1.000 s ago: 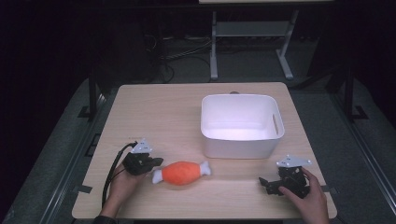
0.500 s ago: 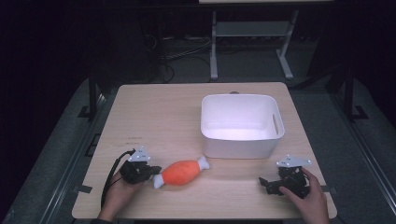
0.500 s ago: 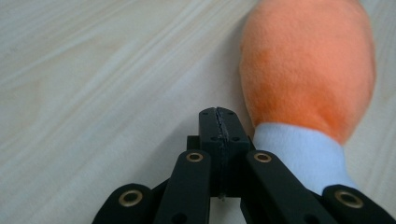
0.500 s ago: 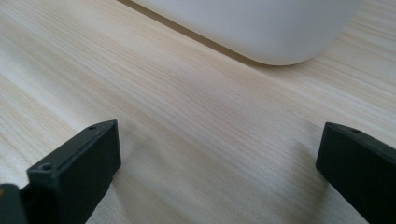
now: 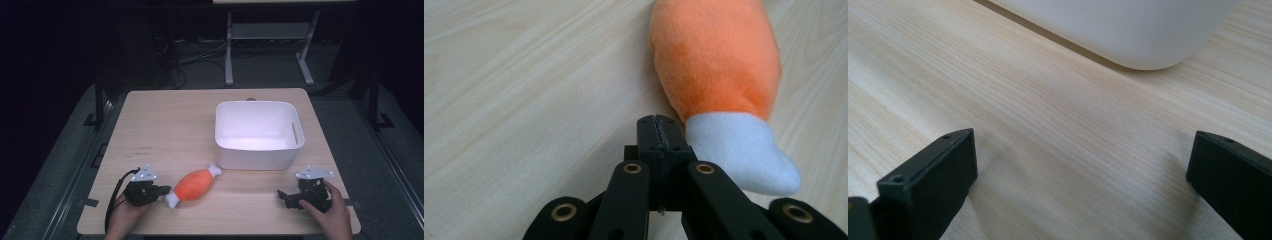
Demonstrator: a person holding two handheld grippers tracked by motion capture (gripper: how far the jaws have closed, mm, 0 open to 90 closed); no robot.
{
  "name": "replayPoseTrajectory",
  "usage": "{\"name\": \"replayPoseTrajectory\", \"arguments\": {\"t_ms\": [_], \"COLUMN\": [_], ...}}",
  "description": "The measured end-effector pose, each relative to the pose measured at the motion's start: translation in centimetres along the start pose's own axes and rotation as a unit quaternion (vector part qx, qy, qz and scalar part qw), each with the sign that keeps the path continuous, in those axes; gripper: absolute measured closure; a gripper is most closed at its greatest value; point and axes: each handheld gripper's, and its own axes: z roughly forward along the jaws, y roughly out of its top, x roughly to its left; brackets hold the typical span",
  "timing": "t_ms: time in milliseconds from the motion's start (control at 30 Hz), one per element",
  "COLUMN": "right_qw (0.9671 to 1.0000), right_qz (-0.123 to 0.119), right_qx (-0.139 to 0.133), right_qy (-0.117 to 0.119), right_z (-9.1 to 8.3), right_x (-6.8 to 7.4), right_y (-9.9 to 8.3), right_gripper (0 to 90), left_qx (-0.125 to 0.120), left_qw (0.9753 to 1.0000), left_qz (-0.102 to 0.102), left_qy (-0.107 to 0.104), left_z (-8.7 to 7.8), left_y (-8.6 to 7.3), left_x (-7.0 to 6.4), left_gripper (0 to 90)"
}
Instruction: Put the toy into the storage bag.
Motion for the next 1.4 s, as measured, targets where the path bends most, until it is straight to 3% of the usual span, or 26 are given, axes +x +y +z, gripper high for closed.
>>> {"name": "replayPoseTrajectory", "arguments": {"t_ms": [267, 500, 700, 967, 1233, 1400], "right_qw": [1.0000, 1.0000, 1.0000, 1.0000, 1.0000, 1.0000], "right_qz": [-0.002, -0.002, 0.000, 0.000, 0.000, 0.000], "right_qx": [-0.001, -0.001, 0.000, 0.000, 0.000, -0.001], "right_qy": [0.000, 0.000, 0.000, 0.000, 0.000, 0.000], "right_z": [0.0, 0.0, 0.0, 0.0, 0.0, 0.0], "right_x": [0.0, 0.0, 0.0, 0.0, 0.0, 0.0], "right_y": [0.0, 0.0, 0.0, 0.0, 0.0, 0.0], "right_gripper": [0.0, 0.0, 0.0, 0.0, 0.0, 0.0], "left_qx": [-0.003, -0.005, -0.001, -0.011, -0.020, -0.033], "left_qw": [0.9999, 0.9998, 0.9995, 0.9984, 0.9972, 0.9969], "left_qz": [-0.012, -0.019, -0.027, -0.043, -0.050, -0.051], "left_qy": [-0.007, -0.002, 0.014, 0.035, 0.052, 0.049], "left_z": [-0.3, -0.4, -0.7, -0.9, -1.2, -1.5], "left_y": [-0.6, -0.7, -0.7, -0.6, -0.2, 0.6], "left_x": [-0.7, -0.5, 0.3, 1.2, 1.9, 2.1], "left_gripper": [89.6, 87.8, 74.5, 43.9, 25.2, 19.6]}}
